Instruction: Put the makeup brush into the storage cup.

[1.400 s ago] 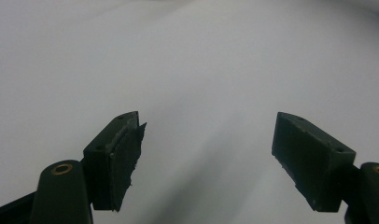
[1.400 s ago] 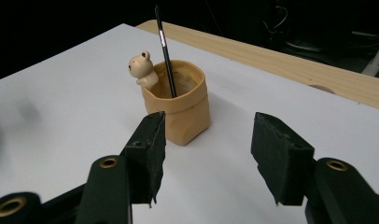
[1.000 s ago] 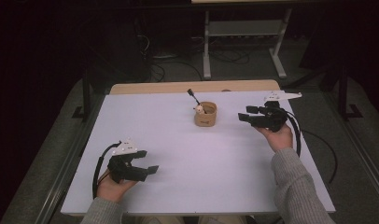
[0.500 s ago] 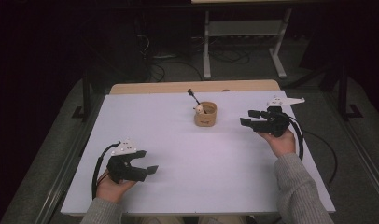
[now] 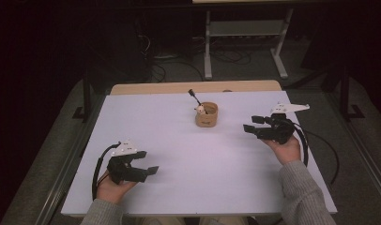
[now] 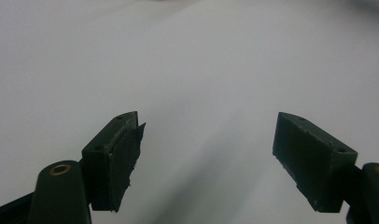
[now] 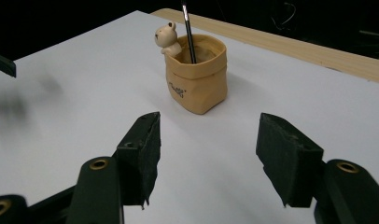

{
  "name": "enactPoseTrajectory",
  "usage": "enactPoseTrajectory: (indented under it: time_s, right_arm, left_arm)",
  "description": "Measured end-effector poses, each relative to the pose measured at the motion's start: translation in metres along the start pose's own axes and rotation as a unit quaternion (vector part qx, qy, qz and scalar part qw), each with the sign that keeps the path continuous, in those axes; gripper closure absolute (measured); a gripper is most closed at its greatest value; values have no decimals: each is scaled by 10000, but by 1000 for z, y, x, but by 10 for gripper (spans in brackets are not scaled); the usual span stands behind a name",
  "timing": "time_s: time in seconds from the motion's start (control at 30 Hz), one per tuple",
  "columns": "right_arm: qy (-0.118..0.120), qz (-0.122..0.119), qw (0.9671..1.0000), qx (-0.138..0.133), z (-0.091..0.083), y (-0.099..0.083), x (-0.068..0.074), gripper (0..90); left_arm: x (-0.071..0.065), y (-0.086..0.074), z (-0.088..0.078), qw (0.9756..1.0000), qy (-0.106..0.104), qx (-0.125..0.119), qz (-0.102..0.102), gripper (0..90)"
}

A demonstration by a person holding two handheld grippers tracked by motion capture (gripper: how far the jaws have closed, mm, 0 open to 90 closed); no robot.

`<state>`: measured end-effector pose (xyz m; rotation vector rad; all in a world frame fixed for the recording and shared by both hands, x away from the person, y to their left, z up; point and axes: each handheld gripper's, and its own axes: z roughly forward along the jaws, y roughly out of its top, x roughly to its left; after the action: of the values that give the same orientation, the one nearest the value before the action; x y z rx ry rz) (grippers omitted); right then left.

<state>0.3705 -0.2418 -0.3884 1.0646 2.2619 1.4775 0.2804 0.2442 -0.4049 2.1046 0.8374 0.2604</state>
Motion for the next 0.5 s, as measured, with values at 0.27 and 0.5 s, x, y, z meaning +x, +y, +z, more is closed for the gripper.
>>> enactPoseTrajectory:
  time_s: [0.27,0.5]
  right_arm:
    - [12,-59,10000,21,-5,-2,5,377]
    - [40,-115,9999,27,-6,-6,11,366]
  left_arm:
    - [0,0,-1,10000,11,-6,7,225]
    - [1,-1,-2,10000,19,-16,-35,225]
